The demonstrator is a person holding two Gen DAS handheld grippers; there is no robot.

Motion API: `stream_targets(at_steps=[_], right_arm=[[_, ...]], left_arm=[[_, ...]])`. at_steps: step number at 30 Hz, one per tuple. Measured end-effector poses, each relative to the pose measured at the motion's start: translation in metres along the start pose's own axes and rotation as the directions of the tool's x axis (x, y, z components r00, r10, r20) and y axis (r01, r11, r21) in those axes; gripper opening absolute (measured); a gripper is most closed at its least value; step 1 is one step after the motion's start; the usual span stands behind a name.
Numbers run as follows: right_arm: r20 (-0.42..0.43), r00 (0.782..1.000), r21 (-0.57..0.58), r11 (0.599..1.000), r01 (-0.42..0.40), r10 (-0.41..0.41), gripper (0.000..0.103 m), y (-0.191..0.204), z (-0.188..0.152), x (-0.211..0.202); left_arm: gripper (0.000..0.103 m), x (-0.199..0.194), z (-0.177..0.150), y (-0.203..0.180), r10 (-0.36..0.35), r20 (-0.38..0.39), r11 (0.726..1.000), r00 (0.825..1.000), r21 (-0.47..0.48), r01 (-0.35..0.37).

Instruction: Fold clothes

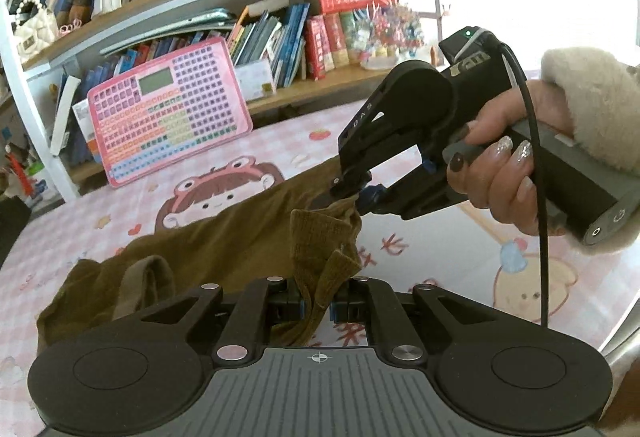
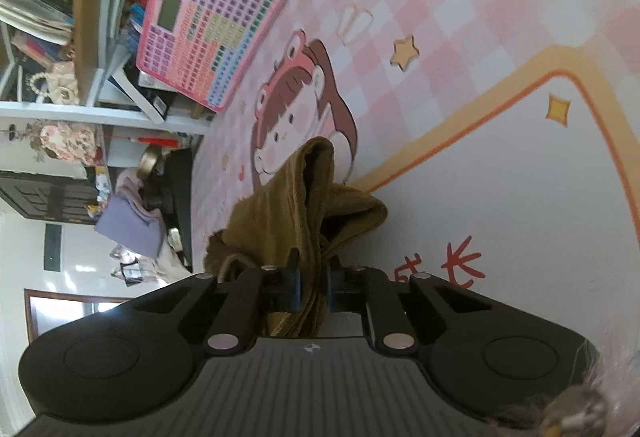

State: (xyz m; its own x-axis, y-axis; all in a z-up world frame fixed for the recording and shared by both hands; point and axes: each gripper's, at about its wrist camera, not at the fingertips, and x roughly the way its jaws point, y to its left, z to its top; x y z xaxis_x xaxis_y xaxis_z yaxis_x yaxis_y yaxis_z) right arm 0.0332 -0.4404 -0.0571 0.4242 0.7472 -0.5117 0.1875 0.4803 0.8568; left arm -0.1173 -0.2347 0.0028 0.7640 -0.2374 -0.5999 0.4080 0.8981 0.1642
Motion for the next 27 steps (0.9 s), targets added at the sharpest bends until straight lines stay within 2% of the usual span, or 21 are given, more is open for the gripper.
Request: stream_targets(at_steps=[6, 14, 18, 21, 27], right_arm=[[0.007, 0.998, -0.046, 0.997, -0.066, 0.066, 0.010, 0.032, 0.002, -0.011], [-0.026, 0.989, -0.168, 0.975, -0.145, 0.143, 0.010, 0.096, -0.007, 0.001], [-0.040, 0.988, -0.226, 0.962, -0.151, 0.146, 0.010, 0.127, -0.018, 0.018], [-0.042, 0.990, -0.263, 0.955, -0.141, 0.135, 0.010, 0.147, -0.029, 0.038], [-0.030, 0.996, -0.316, 0.944, -0.089, 0.084, 0.011, 0.179, -0.055, 0.083]], left_arm=[[0.009, -0.021, 0.005, 0.014, -0.012, 0.056, 0.993, 0.998, -0.118, 0.018], [0.009, -0.058, 0.003, 0.063, 0.031, 0.144, 0.944, 0.989, -0.328, 0.018], [0.009, -0.071, -0.006, 0.092, 0.054, 0.171, 0.919, 0.984, -0.394, 0.018], [0.009, -0.076, -0.014, 0.112, 0.061, 0.178, 0.911, 0.982, -0.413, 0.018], [0.009, -0.082, -0.042, 0.164, 0.025, 0.173, 0.886, 0.985, -0.460, 0.059]])
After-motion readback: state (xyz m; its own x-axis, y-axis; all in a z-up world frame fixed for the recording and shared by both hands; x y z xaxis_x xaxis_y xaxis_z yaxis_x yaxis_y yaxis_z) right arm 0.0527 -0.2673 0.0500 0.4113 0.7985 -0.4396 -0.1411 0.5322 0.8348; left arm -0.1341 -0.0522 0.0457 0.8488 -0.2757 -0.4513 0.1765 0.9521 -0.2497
